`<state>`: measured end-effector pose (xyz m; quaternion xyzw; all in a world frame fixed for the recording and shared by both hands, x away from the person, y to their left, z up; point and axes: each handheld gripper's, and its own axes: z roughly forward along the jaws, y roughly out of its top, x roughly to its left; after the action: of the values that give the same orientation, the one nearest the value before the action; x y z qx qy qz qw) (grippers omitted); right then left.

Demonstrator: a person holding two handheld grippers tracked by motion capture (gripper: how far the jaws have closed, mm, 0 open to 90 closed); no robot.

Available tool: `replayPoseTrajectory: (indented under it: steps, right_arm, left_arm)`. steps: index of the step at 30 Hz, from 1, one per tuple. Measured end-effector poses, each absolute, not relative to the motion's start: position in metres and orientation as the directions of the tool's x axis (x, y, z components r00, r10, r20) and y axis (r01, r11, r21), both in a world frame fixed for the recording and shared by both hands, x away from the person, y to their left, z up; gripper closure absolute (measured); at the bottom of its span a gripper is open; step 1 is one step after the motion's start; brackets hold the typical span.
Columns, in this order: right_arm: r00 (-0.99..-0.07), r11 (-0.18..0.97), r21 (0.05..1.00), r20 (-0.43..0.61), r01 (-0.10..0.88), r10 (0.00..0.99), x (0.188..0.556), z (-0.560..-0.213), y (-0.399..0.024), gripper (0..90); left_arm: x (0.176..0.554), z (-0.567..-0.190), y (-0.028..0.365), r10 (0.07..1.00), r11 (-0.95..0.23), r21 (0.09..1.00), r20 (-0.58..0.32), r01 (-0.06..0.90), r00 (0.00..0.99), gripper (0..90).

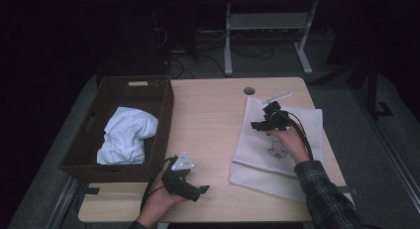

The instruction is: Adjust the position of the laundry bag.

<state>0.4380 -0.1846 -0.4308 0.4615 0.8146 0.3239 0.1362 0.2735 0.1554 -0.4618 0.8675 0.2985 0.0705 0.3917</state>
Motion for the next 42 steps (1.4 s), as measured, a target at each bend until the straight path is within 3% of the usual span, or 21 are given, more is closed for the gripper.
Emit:
replayPoseTrajectory:
  steps: [3,10,14,23,42]
  right_arm:
    - [-0.542,0.368,0.678,0.053,0.636,0.839,0.423,-0.425,-0.188,16.2]
    - [-0.564,0.373,0.680,0.071,0.631,0.823,0.411,-0.427,-0.202,15.6]
    - [-0.559,0.393,0.673,0.036,0.626,0.829,0.403,-0.430,-0.210,5.7]
    - [-0.553,0.395,0.671,0.026,0.627,0.833,0.389,-0.428,-0.219,0.3]
    - [-0.574,0.394,0.696,0.031,0.600,0.818,0.353,-0.422,-0.233,0.3]
  left_arm:
    - [0.274,-0.463,0.155,0.573,-0.520,0.717,-0.110,0.464,0.812,0.0]
    - [0.273,-0.460,0.153,0.570,-0.523,0.720,-0.101,0.455,0.815,0.0]
    - [0.273,-0.461,0.151,0.563,-0.537,0.715,-0.093,0.449,0.821,0.0]
    - [0.273,-0.460,0.154,0.566,-0.522,0.723,-0.102,0.452,0.818,0.0]
    - [0.271,-0.447,0.153,0.579,-0.493,0.747,-0.100,0.446,0.809,0.0]
